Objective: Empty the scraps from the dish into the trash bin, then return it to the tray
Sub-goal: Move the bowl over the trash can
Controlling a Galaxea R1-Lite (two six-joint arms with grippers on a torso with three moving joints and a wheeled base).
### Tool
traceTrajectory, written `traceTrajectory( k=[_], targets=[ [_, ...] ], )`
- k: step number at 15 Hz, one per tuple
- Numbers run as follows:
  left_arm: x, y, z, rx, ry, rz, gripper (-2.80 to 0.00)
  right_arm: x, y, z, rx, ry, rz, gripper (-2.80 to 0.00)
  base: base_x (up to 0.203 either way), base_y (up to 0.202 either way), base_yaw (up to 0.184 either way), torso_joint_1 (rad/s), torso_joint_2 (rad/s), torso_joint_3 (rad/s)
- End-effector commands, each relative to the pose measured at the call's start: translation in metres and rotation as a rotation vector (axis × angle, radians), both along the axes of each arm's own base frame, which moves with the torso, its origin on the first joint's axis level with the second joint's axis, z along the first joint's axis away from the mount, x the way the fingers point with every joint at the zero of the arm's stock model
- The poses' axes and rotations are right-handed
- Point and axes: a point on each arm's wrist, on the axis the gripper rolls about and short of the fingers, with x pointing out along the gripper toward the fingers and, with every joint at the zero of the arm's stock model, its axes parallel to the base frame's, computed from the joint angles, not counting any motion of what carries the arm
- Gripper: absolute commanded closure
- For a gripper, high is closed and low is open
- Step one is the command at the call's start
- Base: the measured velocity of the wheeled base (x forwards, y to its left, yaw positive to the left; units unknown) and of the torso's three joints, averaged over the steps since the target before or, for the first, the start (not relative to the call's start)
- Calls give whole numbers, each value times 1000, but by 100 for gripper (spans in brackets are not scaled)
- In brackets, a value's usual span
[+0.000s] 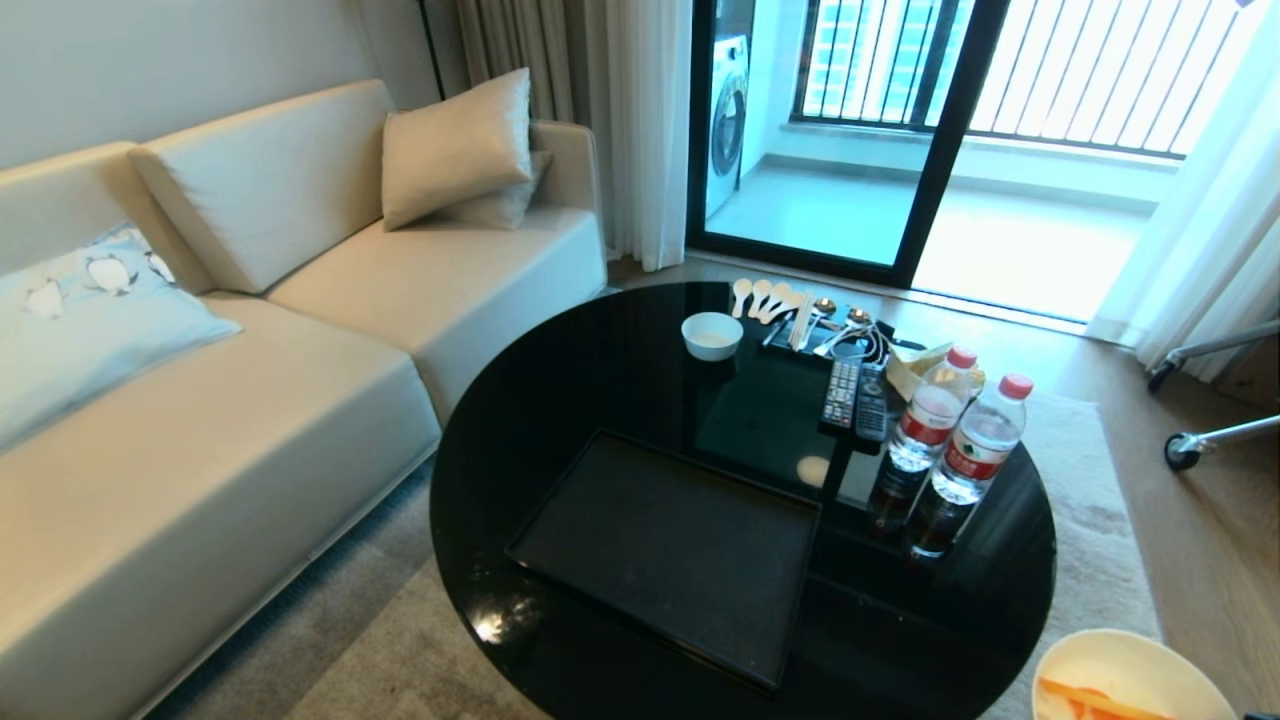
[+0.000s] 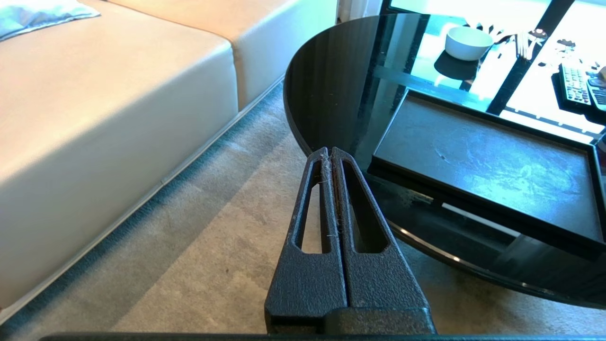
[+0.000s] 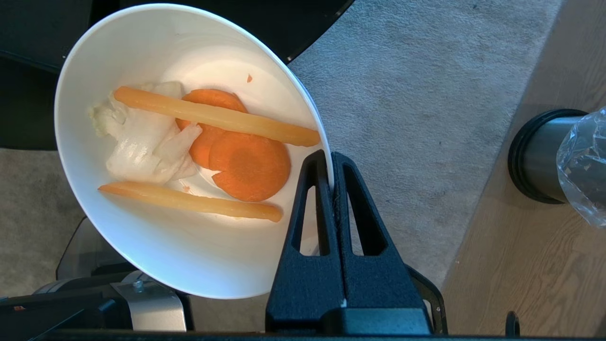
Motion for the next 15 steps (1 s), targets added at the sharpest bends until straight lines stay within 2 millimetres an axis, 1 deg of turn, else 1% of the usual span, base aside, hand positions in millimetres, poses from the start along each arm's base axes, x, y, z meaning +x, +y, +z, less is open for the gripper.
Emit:
traceTrajectory(
  k=[1, 15],
  targets=[
    [0, 0, 0, -1, -1, 1, 0, -2, 0, -1, 0, 1, -2, 0, 0, 0, 0, 0, 0, 0],
    [0, 0, 0, -1, -1, 1, 0, -3, 0, -1, 19, -4, -17, 0, 0, 0, 0, 0, 0, 0]
  ],
)
